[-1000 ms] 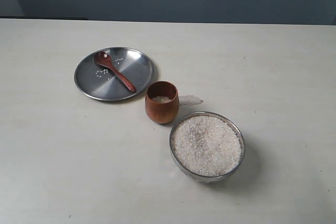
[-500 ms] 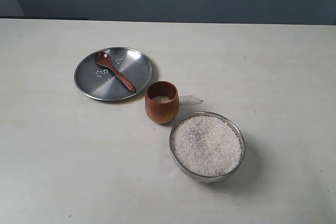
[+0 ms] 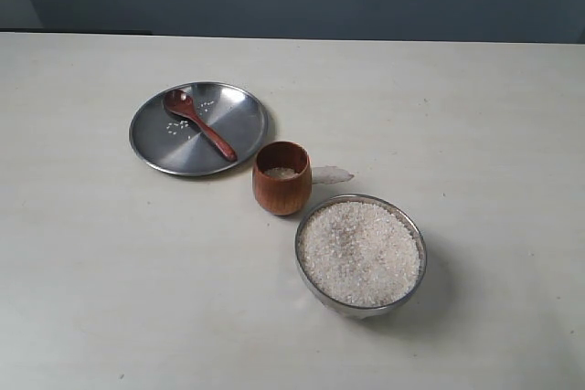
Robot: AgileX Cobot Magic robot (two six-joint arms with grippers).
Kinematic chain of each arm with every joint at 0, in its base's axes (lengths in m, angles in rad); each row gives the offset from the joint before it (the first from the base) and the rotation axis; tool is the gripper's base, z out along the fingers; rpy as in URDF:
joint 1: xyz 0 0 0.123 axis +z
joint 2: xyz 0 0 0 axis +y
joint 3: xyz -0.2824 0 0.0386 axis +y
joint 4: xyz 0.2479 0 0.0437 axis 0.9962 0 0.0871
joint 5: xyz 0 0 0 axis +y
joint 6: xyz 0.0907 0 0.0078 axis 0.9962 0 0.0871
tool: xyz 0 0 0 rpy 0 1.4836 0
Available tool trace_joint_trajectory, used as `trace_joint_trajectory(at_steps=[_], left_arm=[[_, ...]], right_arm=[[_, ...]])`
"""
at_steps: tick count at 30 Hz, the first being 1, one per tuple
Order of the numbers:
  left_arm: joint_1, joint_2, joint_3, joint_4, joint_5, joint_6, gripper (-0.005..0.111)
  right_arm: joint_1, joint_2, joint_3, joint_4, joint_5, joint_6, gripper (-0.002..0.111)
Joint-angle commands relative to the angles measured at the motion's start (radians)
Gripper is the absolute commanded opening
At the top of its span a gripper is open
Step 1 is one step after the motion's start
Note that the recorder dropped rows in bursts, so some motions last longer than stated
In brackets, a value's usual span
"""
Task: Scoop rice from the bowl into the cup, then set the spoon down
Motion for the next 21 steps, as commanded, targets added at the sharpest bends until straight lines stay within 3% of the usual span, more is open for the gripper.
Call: trace_joint_trajectory(at_steps=[1,10,21], left_arm=[[0.004,0.001,-0.008,0.001,-0.007,0.0,0.0],[0.004,-0.032,-0.008,0.001,-0.007,0.0,0.0],[0.004,-0.277,-0.008,0.046,-0.018,0.0,0.0]], right_arm=[[0.002,-0.006,0.007,-0.001,-0.005,0.0,-0.001],[0.002,-0.006,0.007,-0.001,-0.008,0.0,-0.001],[0.002,-0.006,0.007,-0.001,-0.008,0.0,-0.001]])
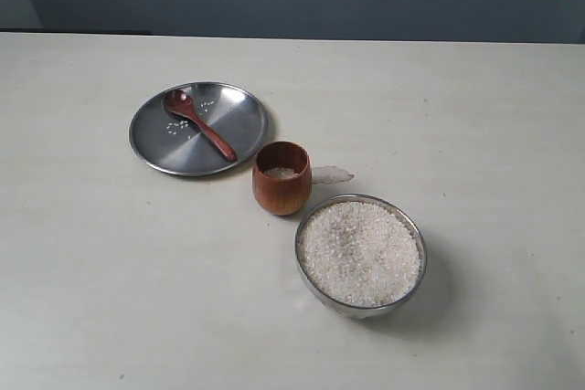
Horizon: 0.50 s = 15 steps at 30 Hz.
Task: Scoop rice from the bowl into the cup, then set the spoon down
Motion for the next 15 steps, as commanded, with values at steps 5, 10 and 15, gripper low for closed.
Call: trace_joint_trajectory(at_steps=[5,10,15], left_arm=[[0.004,-0.184,0.018,0.192,-0.009,0.0,0.0],[0.004,-0.252,0.16,0.246,-0.105,0.0,0.0],[0.004,-0.286,0.346,0.237,-0.212,0.0,0.0]], right_arm=[[0.002,-0.006,0.007,-0.001,-0.005,0.0,-0.001],[0.002,-0.006,0.007,-0.001,-0.005,0.0,-0.001],[0.002,-0.006,0.007,-0.001,-0.005,0.0,-0.001]])
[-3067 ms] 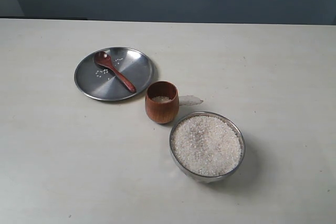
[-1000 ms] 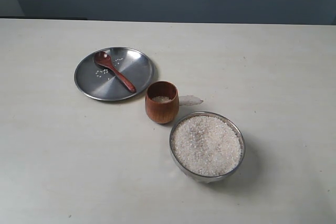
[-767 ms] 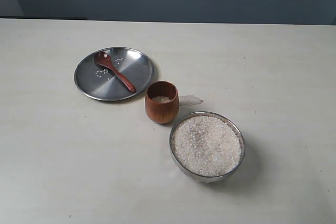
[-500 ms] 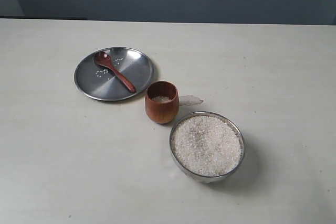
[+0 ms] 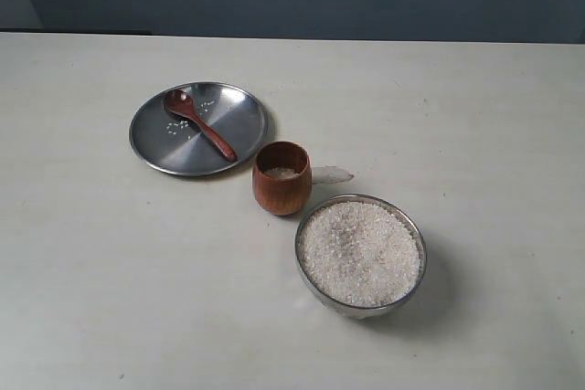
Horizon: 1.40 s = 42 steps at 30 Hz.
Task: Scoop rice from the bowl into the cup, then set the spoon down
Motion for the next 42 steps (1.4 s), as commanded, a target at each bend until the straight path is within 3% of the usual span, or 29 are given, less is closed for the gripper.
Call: trace_joint_trajectory(at_steps=[1,15,42], left_arm=[[0.004,-0.033,0.161,0.0,-0.087,0.0,0.0],[0.006,-0.102,0.44,-0.003,-0.133,-0.003,0.0],[0.006,-0.102,0.523,0.0,-0.168,-0.174,0.0]], right_arm=[[0.002,-0.006,0.007,-0.001,-0.005,0.0,-0.001],[0.002,-0.006,0.007,-0.001,-0.006,0.0,-0.001],[0.002,-0.006,0.007,-0.001,-0.007,0.0,-0.001]])
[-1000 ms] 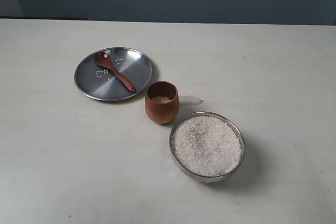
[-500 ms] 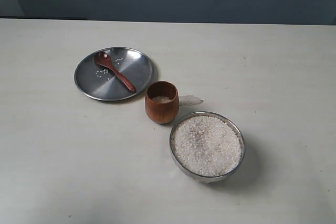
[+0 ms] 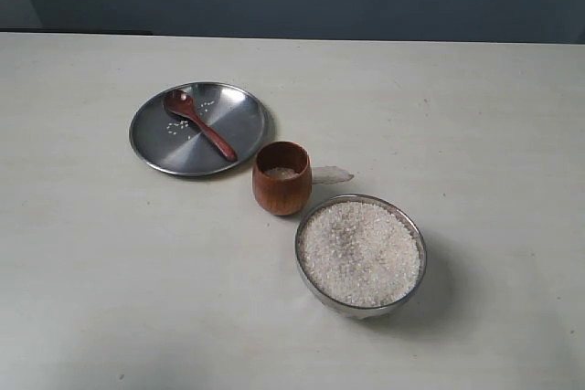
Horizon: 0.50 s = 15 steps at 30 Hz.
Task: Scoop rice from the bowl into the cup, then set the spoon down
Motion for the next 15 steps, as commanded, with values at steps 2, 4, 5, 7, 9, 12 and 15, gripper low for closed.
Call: trace_joint_trajectory(at_steps=[2,4,5,7,9,12,15], left_arm=[[0.002,-0.005,0.032,0.0,-0.033,-0.007,0.0],[0.002,-0.005,0.035,0.0,-0.033,-0.007,0.0],[0.002,-0.005,0.035,0.0,-0.033,-0.005,0.0],[0.002,-0.005,0.035,0.0,-0.038,-0.005,0.0],[0.002,-0.005,0.035,0.0,-0.046,0.003,0.0],[0.002,-0.005,0.035,0.029,-0.035,0.036,0.0],[0.002,-0.005,0.037,0.031,-0.035,0.052,0.0]], right_arm=[[0.002,-0.006,0.007,-0.001,-0.009,0.0,-0.001],[0.002,-0.006,0.007,-0.001,-0.009,0.0,-0.001],[0.002,-0.006,0.007,-0.001,-0.009,0.0,-0.001],[0.002,-0.006,0.007,-0.001,-0.009,0.0,-0.001],[0.002,-0.006,0.007,-0.001,-0.009,0.0,-0.001],[0.002,-0.006,0.007,-0.001,-0.009,0.0,-0.001],[0.002,-0.006,0.007,-0.001,-0.009,0.0,-0.001]])
